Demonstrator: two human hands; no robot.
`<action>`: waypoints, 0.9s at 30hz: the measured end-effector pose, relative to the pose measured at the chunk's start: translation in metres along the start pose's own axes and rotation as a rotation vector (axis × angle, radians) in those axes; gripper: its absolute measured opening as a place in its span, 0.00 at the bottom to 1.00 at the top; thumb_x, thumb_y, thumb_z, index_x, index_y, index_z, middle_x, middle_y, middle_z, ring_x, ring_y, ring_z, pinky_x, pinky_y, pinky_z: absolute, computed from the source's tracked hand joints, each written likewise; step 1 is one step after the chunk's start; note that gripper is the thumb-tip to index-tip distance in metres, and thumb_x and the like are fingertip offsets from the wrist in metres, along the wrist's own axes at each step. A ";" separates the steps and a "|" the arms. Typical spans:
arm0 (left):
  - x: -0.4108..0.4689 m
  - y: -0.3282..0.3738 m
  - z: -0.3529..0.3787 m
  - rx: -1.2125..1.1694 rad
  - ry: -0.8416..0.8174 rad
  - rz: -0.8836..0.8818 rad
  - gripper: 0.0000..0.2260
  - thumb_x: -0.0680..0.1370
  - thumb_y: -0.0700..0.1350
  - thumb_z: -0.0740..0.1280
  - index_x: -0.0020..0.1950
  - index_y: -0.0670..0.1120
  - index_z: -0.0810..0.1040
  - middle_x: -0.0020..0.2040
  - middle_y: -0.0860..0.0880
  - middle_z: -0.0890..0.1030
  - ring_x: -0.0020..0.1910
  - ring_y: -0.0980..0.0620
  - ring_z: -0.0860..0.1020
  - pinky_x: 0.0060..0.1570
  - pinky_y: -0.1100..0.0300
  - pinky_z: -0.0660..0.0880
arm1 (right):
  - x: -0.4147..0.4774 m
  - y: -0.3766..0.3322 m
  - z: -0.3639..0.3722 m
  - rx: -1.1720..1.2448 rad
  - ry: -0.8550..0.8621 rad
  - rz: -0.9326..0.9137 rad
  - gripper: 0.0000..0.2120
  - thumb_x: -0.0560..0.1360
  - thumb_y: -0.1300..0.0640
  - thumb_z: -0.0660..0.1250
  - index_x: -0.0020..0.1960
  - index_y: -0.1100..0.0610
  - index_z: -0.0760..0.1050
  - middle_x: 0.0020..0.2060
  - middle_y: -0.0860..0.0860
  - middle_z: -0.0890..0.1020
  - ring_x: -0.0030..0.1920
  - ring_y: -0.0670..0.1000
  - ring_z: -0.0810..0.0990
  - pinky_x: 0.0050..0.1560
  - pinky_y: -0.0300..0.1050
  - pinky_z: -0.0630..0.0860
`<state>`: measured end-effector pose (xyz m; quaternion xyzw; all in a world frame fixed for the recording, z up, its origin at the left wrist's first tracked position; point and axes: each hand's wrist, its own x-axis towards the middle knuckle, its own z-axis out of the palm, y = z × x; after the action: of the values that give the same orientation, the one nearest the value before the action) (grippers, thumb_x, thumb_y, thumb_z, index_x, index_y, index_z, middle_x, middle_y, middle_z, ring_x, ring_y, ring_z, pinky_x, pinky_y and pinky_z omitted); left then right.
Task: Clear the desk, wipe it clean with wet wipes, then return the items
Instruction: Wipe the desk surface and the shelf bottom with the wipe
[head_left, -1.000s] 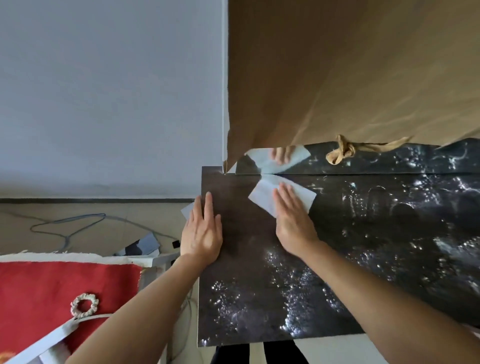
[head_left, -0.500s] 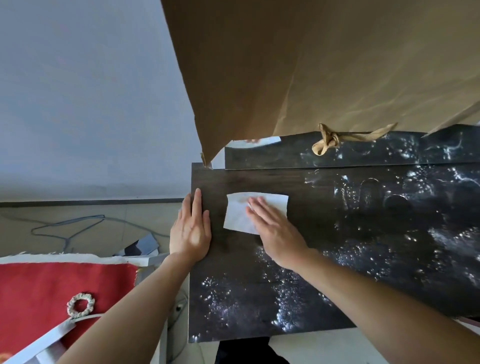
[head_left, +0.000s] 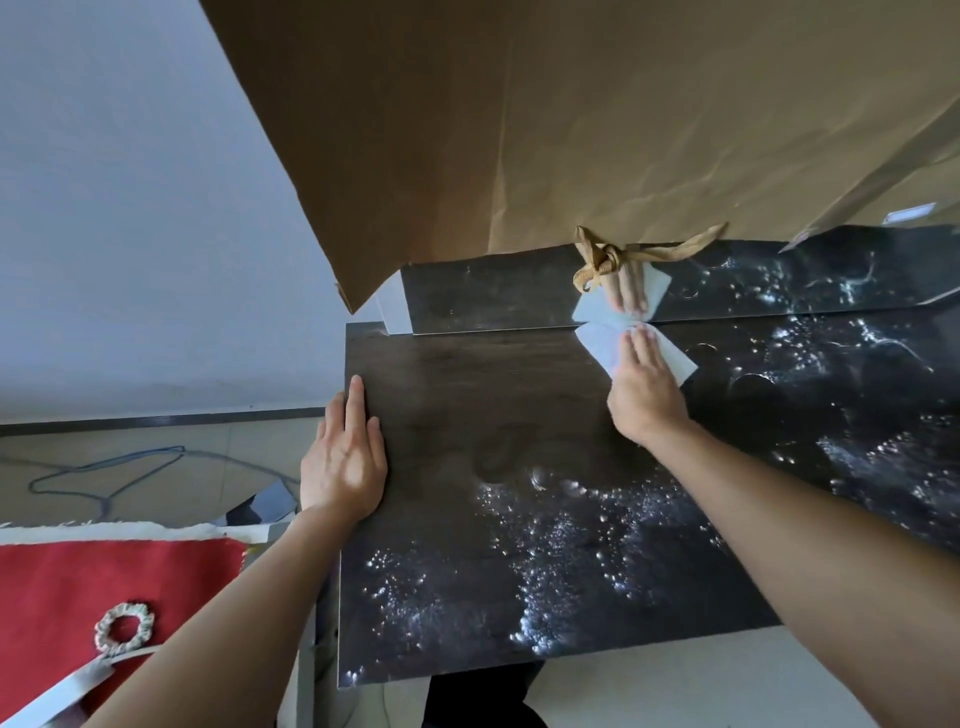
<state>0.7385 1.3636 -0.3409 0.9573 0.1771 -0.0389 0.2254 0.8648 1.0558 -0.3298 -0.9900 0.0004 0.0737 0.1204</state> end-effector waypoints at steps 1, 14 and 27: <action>0.000 0.000 0.000 0.003 0.002 0.001 0.24 0.81 0.50 0.51 0.77 0.48 0.52 0.71 0.45 0.65 0.66 0.41 0.68 0.55 0.44 0.73 | -0.002 -0.012 0.002 0.025 0.006 0.042 0.33 0.75 0.67 0.57 0.76 0.63 0.48 0.77 0.59 0.50 0.76 0.57 0.48 0.75 0.50 0.50; 0.000 0.000 0.001 -0.020 0.026 -0.002 0.23 0.82 0.48 0.52 0.76 0.47 0.54 0.70 0.46 0.66 0.65 0.43 0.68 0.55 0.45 0.71 | 0.002 0.009 -0.009 -0.062 0.043 -0.095 0.24 0.74 0.69 0.61 0.69 0.58 0.68 0.72 0.53 0.66 0.71 0.55 0.62 0.66 0.49 0.67; -0.002 -0.002 0.000 -0.060 0.056 -0.002 0.23 0.82 0.48 0.52 0.76 0.48 0.54 0.68 0.47 0.69 0.62 0.43 0.70 0.53 0.48 0.71 | -0.053 -0.059 0.012 0.234 -0.070 -0.421 0.13 0.73 0.67 0.65 0.55 0.57 0.77 0.49 0.56 0.75 0.48 0.59 0.77 0.47 0.48 0.73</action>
<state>0.7358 1.3641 -0.3415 0.9506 0.1853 -0.0067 0.2490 0.8112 1.1149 -0.3199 -0.9444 -0.2016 0.0807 0.2471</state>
